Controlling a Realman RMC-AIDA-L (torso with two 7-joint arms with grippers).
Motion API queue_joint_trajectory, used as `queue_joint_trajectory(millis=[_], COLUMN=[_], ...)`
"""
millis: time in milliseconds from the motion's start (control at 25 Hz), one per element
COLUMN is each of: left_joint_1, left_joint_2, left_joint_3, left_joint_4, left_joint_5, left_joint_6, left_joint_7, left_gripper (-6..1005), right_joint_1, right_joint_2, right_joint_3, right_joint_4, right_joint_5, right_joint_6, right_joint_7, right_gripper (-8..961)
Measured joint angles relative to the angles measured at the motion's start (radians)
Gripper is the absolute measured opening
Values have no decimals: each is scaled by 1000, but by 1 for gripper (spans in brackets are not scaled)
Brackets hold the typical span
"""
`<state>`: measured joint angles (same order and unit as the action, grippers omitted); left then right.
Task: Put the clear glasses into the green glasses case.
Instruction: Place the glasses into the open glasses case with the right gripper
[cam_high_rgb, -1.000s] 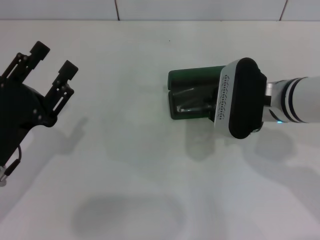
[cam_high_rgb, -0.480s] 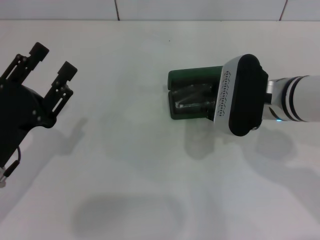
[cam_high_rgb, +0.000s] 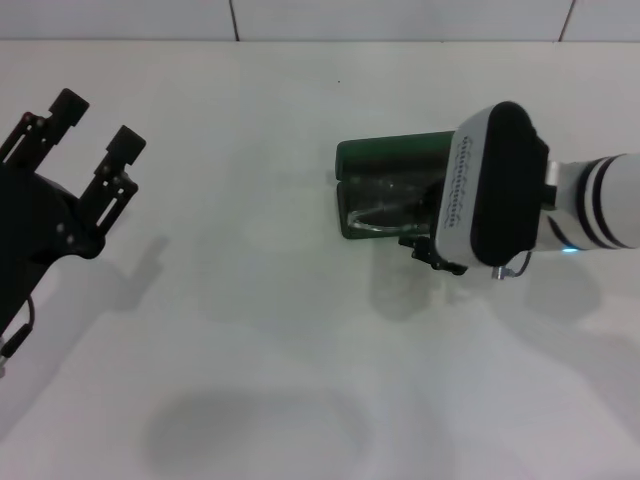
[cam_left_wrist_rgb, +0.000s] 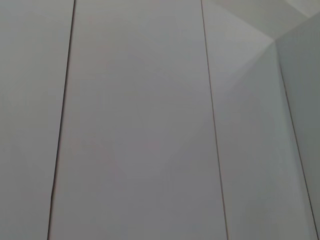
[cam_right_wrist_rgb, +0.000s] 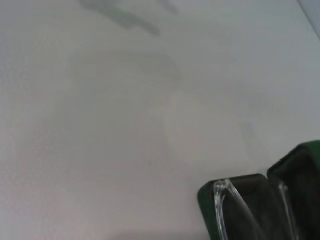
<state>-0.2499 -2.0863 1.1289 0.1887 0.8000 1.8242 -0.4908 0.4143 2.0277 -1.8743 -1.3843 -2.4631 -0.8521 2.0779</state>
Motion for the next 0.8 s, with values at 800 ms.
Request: queue_joint_trajectory(millis=[800], left_joint_1=[-37], left_joint_2=[2], left_joint_3=[-1], left_joint_4=[2], left_joint_5=[-5], left_joint_6=[-15], left_joint_7=[1], left_gripper=[609], right_joint_1=[49], right_joint_2=[-1], right_joint_3=[33], right_joint_4=[59], right_joint_5=[132], right_joint_6=[-111], right_joint_7=[-1], right_gripper=[326])
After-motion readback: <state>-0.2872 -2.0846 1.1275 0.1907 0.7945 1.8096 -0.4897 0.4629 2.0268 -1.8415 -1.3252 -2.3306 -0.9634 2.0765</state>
